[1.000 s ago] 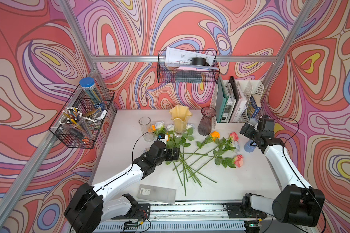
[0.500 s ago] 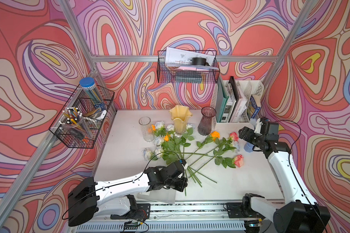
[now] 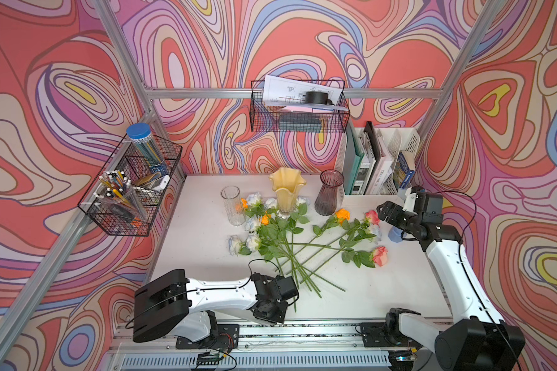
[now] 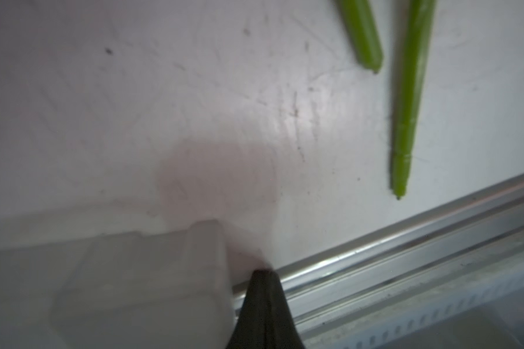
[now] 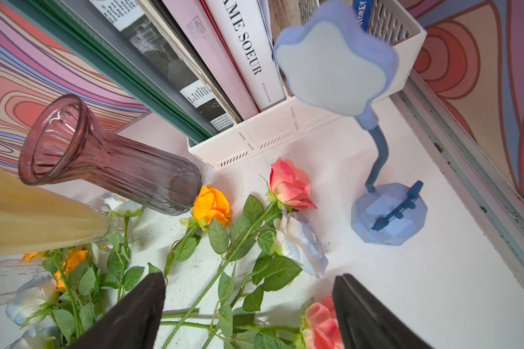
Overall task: Arrange the flowers in different vases according to their colors
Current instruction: Adjust the distractor at the center of the board.
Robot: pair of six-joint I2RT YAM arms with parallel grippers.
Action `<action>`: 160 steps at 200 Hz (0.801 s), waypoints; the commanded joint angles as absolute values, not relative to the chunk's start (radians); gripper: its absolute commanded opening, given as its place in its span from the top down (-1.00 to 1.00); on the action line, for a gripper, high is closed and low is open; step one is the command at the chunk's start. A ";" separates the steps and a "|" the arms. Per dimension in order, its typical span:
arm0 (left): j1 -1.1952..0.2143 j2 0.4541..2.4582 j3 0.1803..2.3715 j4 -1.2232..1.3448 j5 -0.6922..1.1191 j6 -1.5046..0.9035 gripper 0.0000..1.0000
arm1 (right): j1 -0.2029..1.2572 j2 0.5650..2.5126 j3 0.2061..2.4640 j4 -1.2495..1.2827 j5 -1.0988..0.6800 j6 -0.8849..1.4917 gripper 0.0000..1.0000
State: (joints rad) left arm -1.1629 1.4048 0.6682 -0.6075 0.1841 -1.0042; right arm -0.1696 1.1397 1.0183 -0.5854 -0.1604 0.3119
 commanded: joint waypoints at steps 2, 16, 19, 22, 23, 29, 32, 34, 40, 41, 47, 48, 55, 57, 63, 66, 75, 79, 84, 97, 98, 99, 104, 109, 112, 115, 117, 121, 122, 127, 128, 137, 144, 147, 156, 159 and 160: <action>-1.047 1.421 0.671 -0.843 -0.037 -0.995 1.00 | -0.171 1.126 1.025 -0.558 -0.197 0.312 -0.78; -0.916 1.335 0.682 -0.884 -0.127 -0.965 1.00 | -0.172 1.120 1.014 -0.541 -0.213 0.316 -0.78; -0.872 1.314 0.677 -0.876 -0.125 -0.954 1.00 | -0.171 1.118 1.010 -0.538 -0.213 0.316 -0.78; -0.833 1.294 0.673 -0.866 -0.124 -0.943 1.00 | -0.171 1.118 1.008 -0.536 -0.214 0.317 -0.78; -0.820 1.291 0.673 -0.864 -0.124 -0.940 1.00 | -0.171 1.118 1.008 -0.536 -0.214 0.317 -0.78; -0.756 1.252 0.668 -0.854 -0.130 -0.921 1.00 | -0.172 1.118 1.006 -0.535 -0.216 0.315 -0.79; -0.728 1.238 0.665 -0.854 -0.134 -0.911 1.00 | -0.172 1.118 1.005 -0.534 -0.219 0.314 -0.79; -0.710 1.230 0.663 -0.855 -0.138 -0.907 1.00 | -0.172 1.118 1.004 -0.533 -0.219 0.312 -0.79; -0.656 1.211 0.663 -0.870 -0.143 -0.886 1.00 | -0.172 1.120 1.004 -0.536 -0.221 0.308 -0.79; -0.648 1.210 0.663 -0.873 -0.144 -0.882 1.00 | -0.172 1.120 1.004 -0.536 -0.221 0.307 -0.79; -0.603 1.197 0.661 -0.889 -0.153 -0.857 1.00 | -0.172 1.120 1.008 -0.546 -0.222 0.303 -0.79; -0.597 1.195 0.662 -0.893 -0.156 -0.854 1.00 | -0.172 1.120 1.008 -0.547 -0.222 0.302 -0.79; -0.572 1.180 0.665 -0.903 -0.186 -0.856 1.00 | -0.172 1.117 1.009 -0.551 -0.223 0.297 -0.79; -0.568 1.175 0.666 -0.899 -0.187 -0.853 1.00 | -0.173 1.116 1.009 -0.551 -0.223 0.296 -0.79; -0.563 1.163 0.670 -0.887 -0.182 -0.851 1.00 | -0.171 1.113 1.003 -0.547 -0.225 0.299 -0.80; -0.560 1.160 0.679 -0.887 -0.186 -0.849 1.00 | -0.172 1.111 1.000 -0.542 -0.230 0.301 -0.80; -0.561 1.156 0.715 -0.880 -0.189 -0.842 1.00 | -0.171 1.112 0.993 -0.530 -0.250 0.307 -0.80; -0.564 1.152 0.730 -0.863 -0.181 -0.835 1.00 | -0.170 1.112 0.989 -0.523 -0.260 0.312 -0.80; -0.571 1.147 0.747 -0.836 -0.166 -0.826 0.96 | -0.171 1.115 0.984 -0.513 -0.273 0.316 -0.80; -0.595 1.131 0.786 -0.747 -0.109 -0.806 0.61 | -0.170 1.125 0.973 -0.492 -0.313 0.324 -0.80; -0.599 1.130 0.790 -0.738 -0.104 -0.803 0.59 | -0.169 1.126 0.972 -0.491 -0.318 0.324 -0.80; -0.603 1.129 0.793 -0.730 -0.100 -0.800 0.56 | -0.169 1.126 0.972 -0.489 -0.322 0.323 -0.80; -0.626 1.124 0.808 -0.687 -0.082 -0.784 0.47 | -0.169 1.125 0.966 -0.480 -0.350 0.323 -0.80; -0.654 1.123 0.827 -0.651 -0.068 -0.764 0.39 | -0.169 1.121 0.958 -0.470 -0.380 0.323 -0.80; -0.672 1.125 0.840 -0.635 -0.064 -0.751 0.34 | -0.168 1.119 0.953 -0.463 -0.402 0.323 -0.80; -0.690 1.128 0.854 -0.624 -0.060 -0.738 0.31 | -0.168 1.116 0.949 -0.458 -0.426 0.322 -0.80; -0.702 1.130 0.864 -0.616 -0.057 -0.729 0.28 | -0.166 1.115 0.946 -0.456 -0.440 0.321 -0.80; -0.725 1.135 0.879 -0.597 -0.052 -0.714 0.22 | -0.162 1.112 0.940 -0.452 -0.471 0.318 -0.80; -0.729 1.138 0.883 -0.593 -0.050 -0.711 0.21 | -0.161 1.111 0.938 -0.451 -0.480 0.317 -0.80; -0.750 1.145 0.898 -0.571 -0.034 -0.694 0.14 | -0.148 1.107 0.931 -0.449 -0.508 0.314 -0.80; -0.754 1.147 0.901 -0.568 -0.032 -0.691 0.12 | -0.145 1.106 0.930 -0.450 -0.512 0.314 -0.80; -0.772 1.160 0.907 -0.514 0.015 -0.678 0.05 | -0.108 1.103 0.919 -0.459 -0.534 0.312 -0.80; -0.775 1.174 0.901 -0.465 0.057 -0.671 0.02 | -0.063 1.102 0.906 -0.467 -0.539 0.309 -0.79; -0.775 1.179 0.898 -0.448 0.069 -0.669 0.01 | -0.041 1.103 0.899 -0.469 -0.539 0.308 -0.79; -0.775 1.199 0.900 -0.435 0.062 -0.664 0.01 | 0.036 1.104 0.877 -0.468 -0.524 0.314 -0.79; -0.775 1.206 0.904 -0.440 0.046 -0.660 0.01 | 0.064 1.107 0.870 -0.466 -0.518 0.318 -0.79; -0.775 1.208 0.905 -0.442 0.041 -0.658 0.01 | 0.075 1.107 0.868 -0.465 -0.517 0.318 -0.79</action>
State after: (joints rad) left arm -0.7727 1.1553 0.9031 -0.5484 -0.0071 -0.7269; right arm -0.0807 1.1213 0.9176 -0.4774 -0.4446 0.3161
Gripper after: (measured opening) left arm 0.485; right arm 0.895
